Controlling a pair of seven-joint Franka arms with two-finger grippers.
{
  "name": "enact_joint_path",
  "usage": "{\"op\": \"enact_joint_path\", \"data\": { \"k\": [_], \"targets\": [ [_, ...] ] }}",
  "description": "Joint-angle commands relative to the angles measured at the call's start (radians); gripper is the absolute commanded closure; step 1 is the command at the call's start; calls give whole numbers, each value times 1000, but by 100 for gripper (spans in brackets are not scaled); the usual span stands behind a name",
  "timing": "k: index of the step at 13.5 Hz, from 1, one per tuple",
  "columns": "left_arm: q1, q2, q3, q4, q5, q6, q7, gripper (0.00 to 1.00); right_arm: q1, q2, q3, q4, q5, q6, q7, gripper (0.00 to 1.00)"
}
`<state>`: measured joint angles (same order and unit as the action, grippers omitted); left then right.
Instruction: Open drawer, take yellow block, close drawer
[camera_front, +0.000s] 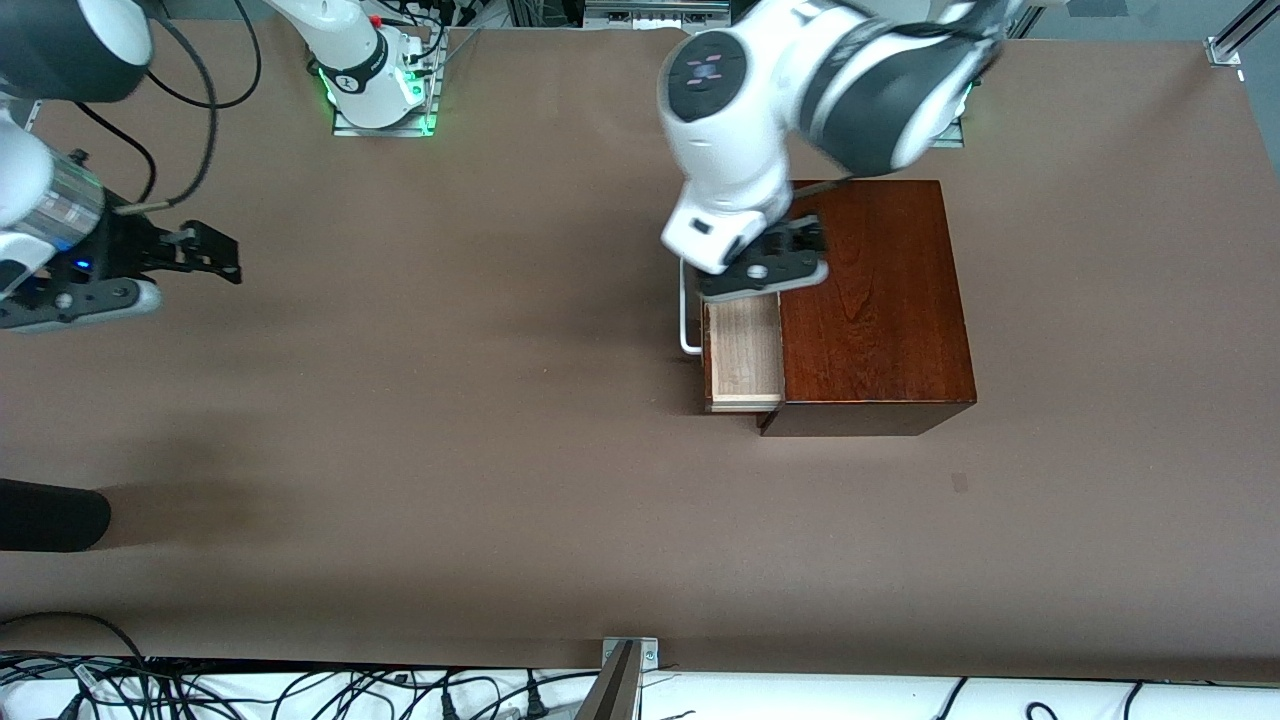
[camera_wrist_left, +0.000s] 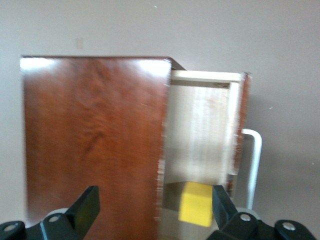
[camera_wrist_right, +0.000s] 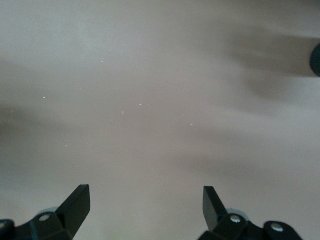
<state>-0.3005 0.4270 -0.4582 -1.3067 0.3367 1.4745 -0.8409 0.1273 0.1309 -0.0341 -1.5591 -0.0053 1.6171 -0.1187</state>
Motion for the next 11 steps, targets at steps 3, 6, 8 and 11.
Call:
{"op": "enact_joint_path", "data": {
  "k": [3, 6, 8, 11],
  "targets": [
    [231, -74, -5, 52, -100, -97, 374, 0, 38, 13, 2, 24, 19, 1, -44, 0],
    [242, -135, 169, 32, -183, -56, 554, 0, 129, 30, 2, 22, 57, -11, -51, 0],
    [210, -200, 345, -41, -350, 6, 652, 0, 167, 27, 29, 22, 123, -16, -65, 0],
    [190, -336, 472, -239, -357, 200, 866, 0, 210, 33, 129, 22, 137, -19, -125, 0]
  ]
}}
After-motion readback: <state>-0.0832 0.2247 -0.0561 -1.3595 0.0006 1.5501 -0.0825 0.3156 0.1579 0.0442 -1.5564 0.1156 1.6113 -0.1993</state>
